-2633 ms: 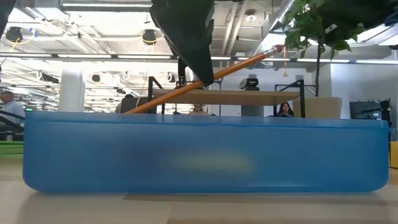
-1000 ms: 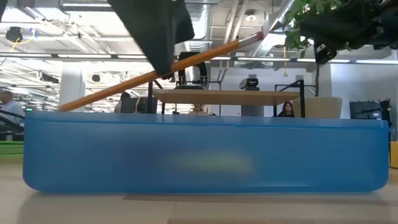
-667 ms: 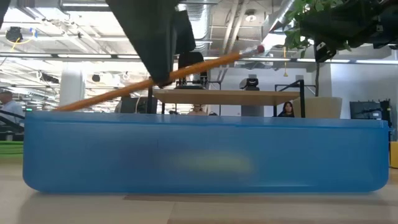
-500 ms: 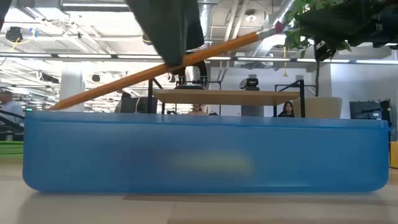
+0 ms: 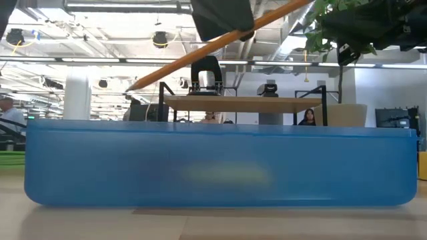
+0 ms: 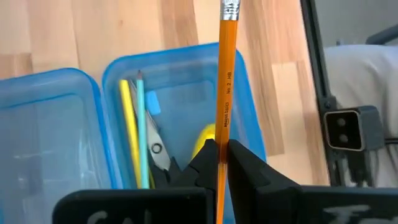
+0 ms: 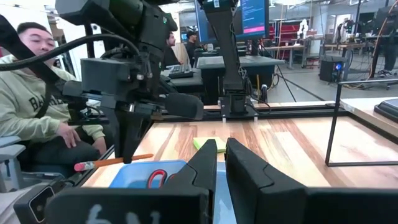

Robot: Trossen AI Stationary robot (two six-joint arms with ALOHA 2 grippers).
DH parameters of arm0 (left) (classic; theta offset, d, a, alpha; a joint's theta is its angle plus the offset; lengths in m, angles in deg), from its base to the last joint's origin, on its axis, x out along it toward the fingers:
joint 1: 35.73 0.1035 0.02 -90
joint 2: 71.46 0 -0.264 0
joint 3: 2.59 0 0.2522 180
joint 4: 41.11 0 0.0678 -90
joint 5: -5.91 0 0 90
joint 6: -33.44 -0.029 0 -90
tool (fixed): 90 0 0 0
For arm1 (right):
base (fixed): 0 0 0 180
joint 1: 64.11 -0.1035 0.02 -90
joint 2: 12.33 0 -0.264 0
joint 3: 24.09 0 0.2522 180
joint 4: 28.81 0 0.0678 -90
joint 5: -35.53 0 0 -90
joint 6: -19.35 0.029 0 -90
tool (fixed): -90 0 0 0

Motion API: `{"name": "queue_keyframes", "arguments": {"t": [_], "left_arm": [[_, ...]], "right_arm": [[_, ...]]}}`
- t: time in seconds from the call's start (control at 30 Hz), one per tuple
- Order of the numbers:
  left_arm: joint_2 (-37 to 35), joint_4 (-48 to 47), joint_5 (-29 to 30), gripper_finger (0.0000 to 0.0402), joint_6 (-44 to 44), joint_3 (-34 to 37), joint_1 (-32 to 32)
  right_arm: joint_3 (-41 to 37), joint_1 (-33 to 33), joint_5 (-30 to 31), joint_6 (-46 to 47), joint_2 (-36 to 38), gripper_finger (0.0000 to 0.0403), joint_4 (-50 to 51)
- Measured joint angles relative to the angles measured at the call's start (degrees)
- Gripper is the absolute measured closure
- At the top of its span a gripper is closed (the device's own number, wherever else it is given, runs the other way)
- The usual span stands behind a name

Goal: Pack school essentials
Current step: Put the orange pencil into the blue supply box

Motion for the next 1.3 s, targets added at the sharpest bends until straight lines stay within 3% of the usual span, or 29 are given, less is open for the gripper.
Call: {"name": "queue_keyframes", "arguments": {"t": [0.43,0.77,1.3], "left_arm": [[5.7,1.0,-1.0,0.0401,-2.7,0.1,-0.1],[7.6,-0.6,-2.1,0.0399,2.7,0.3,1.3],[7.5,-6.0,-3.1,0.0288,2.5,-2.0,1.6]], "right_arm": [[0.0,0.0,0.0,0.3,0.0,0.0349,0.5],[0.0,0.0,0.0,0.2,0.0,0.0349,0.8],[0.0,0.0,0.0,0.2,0.0,0.0349,0.6]]}}
